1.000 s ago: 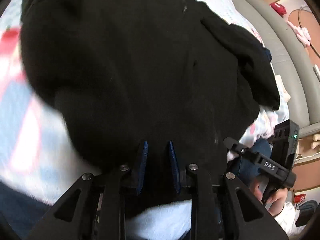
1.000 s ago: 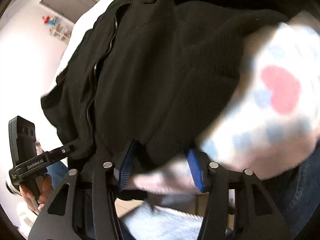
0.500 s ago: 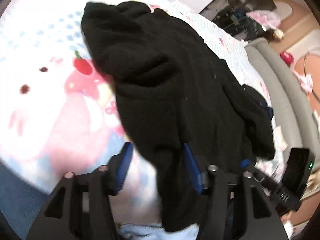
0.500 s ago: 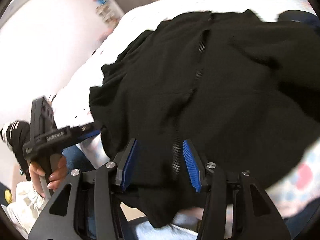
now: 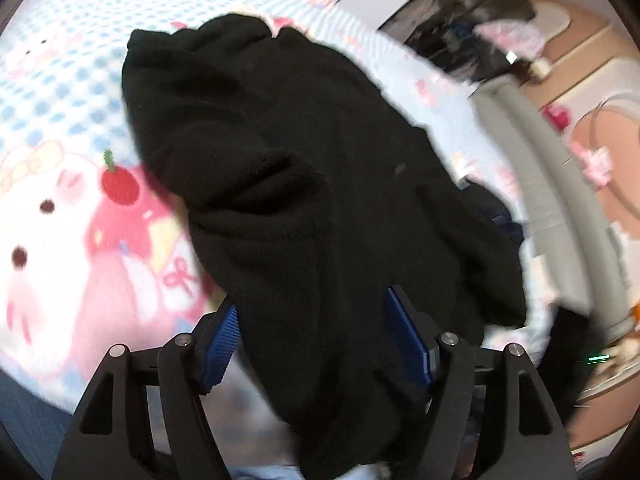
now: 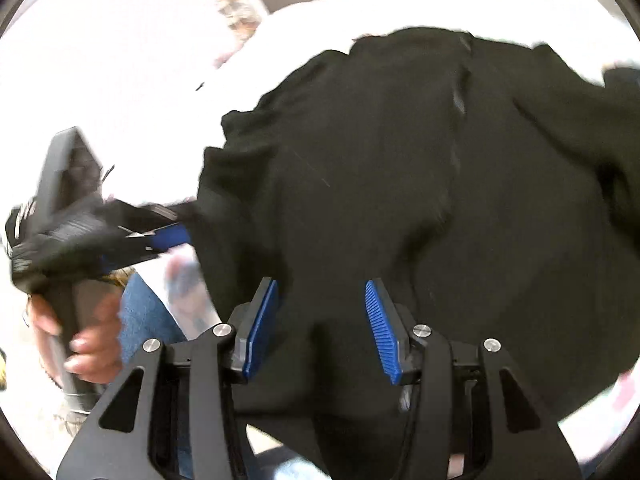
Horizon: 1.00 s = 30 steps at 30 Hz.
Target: Fold clothes
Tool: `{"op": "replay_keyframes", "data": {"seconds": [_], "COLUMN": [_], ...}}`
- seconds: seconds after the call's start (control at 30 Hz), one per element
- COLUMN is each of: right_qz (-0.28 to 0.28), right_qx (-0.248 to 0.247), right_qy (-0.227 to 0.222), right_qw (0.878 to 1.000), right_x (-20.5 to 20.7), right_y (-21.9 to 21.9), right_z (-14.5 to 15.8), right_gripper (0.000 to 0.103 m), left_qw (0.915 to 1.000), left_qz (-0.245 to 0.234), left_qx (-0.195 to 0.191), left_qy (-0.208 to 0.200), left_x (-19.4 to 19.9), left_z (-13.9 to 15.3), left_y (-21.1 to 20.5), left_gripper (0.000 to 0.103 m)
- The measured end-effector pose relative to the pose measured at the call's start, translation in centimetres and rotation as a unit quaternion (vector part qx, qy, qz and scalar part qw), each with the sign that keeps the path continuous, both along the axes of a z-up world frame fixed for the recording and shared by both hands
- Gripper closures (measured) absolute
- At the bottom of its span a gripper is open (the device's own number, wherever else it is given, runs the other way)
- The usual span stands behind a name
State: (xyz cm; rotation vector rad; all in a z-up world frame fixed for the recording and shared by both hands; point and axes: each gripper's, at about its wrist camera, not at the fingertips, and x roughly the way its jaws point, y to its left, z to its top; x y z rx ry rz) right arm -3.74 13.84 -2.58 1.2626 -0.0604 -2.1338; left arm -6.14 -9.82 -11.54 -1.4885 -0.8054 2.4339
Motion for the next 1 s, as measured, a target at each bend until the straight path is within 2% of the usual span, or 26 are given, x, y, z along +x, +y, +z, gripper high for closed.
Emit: {"op": "replay_keyframes", "data": {"seconds": [0.03, 0.07, 0.1, 0.2, 0.27, 0.37, 0.47, 0.5, 0.53, 0.57, 0.63, 0.7, 0.77, 0.83, 0.87, 0.93, 1.0], "right_qz": [0.005, 0.008, 0.009, 0.013, 0.014, 0.008, 0.011, 0.012, 0.012, 0.014, 0.025, 0.038, 0.040, 0.037, 0.034, 0.024, -0.006], "right_qx": [0.000, 0.002, 0.007, 0.017, 0.003, -0.007, -0.001, 0.000, -0.001, -0.005, -0.012, 0.000, 0.011, 0.016, 0.009, -0.002, -0.004], "right_qy": [-0.011, -0.025, -0.037, -0.066, -0.069, -0.077, -0.065, -0.058, -0.050, -0.042, -0.028, -0.037, -0.053, -0.067, -0.067, -0.064, -0.046], "right_qw": [1.000, 1.000, 0.999, 0.998, 0.998, 0.997, 0.998, 0.998, 0.999, 0.999, 0.999, 0.999, 0.998, 0.997, 0.997, 0.998, 0.999], "right_x": [-0.4, -0.5, -0.4, 0.0, 0.7, 1.3, 2.2, 2.6, 3.0, 3.4, 4.2, 4.6, 5.1, 5.6, 5.8, 6.2, 6.8], "right_y": [-0.7, -1.2, -1.6, -2.4, -1.2, -0.2, 0.4, 0.3, 0.2, -0.1, -0.8, -1.6, -1.6, -1.1, -0.4, 1.3, 3.2], "right_z": [-0.4, -1.4, -2.7, -6.1, -6.8, -6.8, -5.9, -5.5, -5.1, -4.6, -3.8, -4.6, -6.0, -7.1, -6.6, -5.4, -4.1], "right_gripper": [0.055, 0.055, 0.056, 0.070, 0.080, 0.087, 0.083, 0.082, 0.074, 0.066, 0.063, 0.057, 0.057, 0.058, 0.059, 0.059, 0.058], "left_qw": [0.9997, 0.9989, 0.9976, 0.9979, 0.9981, 0.9979, 0.9981, 0.9988, 0.9987, 0.9980, 0.9955, 0.9943, 0.9958, 0.9938, 0.9907, 0.9908, 0.9890], "left_qz": [0.008, 0.015, 0.023, 0.023, 0.021, 0.033, 0.049, 0.047, 0.045, 0.037, 0.011, -0.019, -0.052, -0.068, -0.069, -0.058, -0.062], "left_qx": [-0.012, -0.025, -0.037, -0.017, -0.003, 0.019, 0.026, 0.013, -0.002, -0.018, -0.022, -0.014, -0.026, -0.087, -0.110, -0.106, -0.124], "left_qy": [-0.018, -0.036, -0.054, -0.058, -0.058, -0.052, -0.028, -0.003, 0.022, 0.047, 0.091, 0.104, 0.070, -0.006, -0.040, -0.061, -0.052], "left_x": [-0.4, -0.8, -1.2, -0.5, 0.1, 1.2, 2.8, 3.5, 4.1, 4.6, 5.4, 5.4, 4.0, 3.3, 3.3, 3.9, 4.3], "left_z": [-0.8, -1.7, -2.5, -3.0, -3.3, -2.9, -1.4, -0.3, 0.8, 1.8, 3.2, 3.2, 1.1, -2.1, -3.4, -3.9, -2.3], "left_y": [-0.1, -0.3, -0.4, -1.5, -2.3, -3.3, -3.7, -3.1, -2.4, -1.6, -0.2, 1.2, 3.7, 5.1, 5.3, 4.6, 4.9], "left_gripper": [0.081, 0.085, 0.087, 0.088, 0.087, 0.084, 0.081, 0.084, 0.085, 0.085, 0.084, 0.084, 0.084, 0.084, 0.084, 0.084, 0.083]}}
